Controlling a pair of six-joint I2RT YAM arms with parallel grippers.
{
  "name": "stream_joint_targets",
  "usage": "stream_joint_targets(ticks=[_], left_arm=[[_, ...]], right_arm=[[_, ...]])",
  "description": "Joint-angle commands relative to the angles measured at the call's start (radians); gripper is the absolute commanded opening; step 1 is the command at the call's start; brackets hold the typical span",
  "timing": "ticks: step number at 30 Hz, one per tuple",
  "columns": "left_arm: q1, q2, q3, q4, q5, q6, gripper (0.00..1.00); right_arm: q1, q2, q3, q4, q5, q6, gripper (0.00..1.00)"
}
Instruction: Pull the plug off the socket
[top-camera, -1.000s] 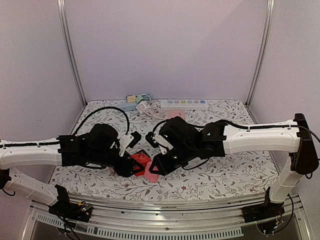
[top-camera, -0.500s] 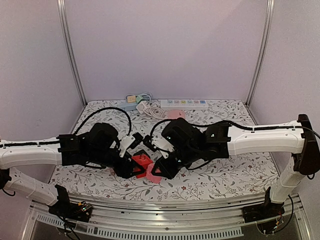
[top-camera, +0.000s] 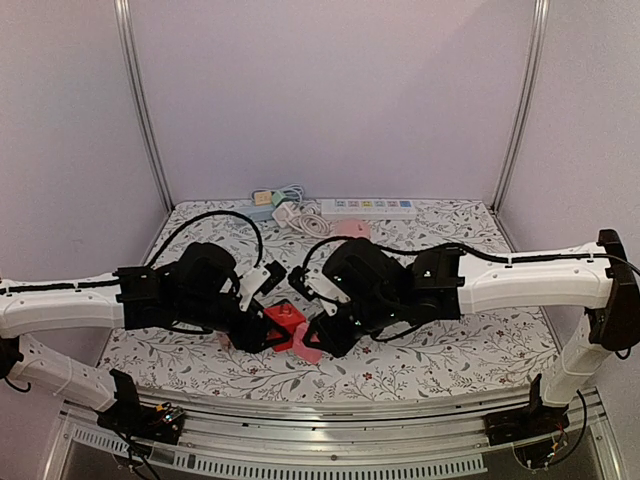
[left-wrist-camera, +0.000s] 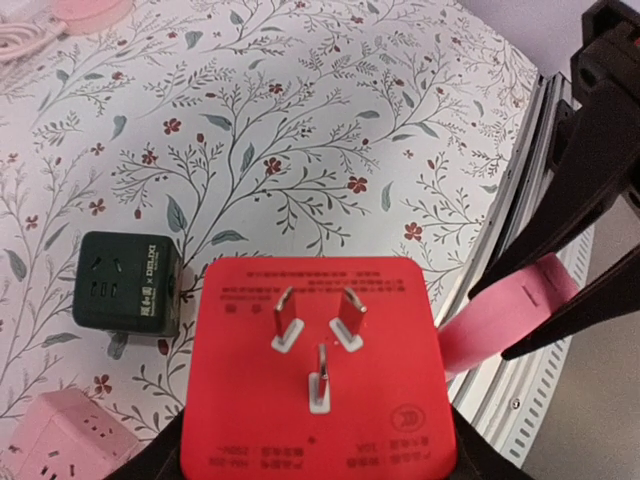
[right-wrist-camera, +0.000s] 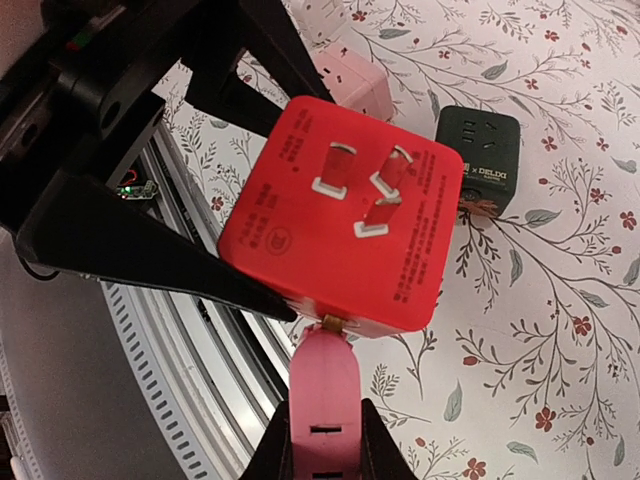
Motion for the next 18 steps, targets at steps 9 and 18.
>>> stream_joint_targets(ticks=[9,18], left_arm=[[0.057,-0.002,0.011,-0.035,-0.074,-0.07,0.14],[0.086,-0.01,0.018,-0.021,-0.018,-0.077,0.13]], right_arm=[[-0.075,-0.017,-0.039,-0.04,-0.038,0.18,0.0],[0.035,-0.059,-0.05,-0.031,-0.088,-0.08,0.0]])
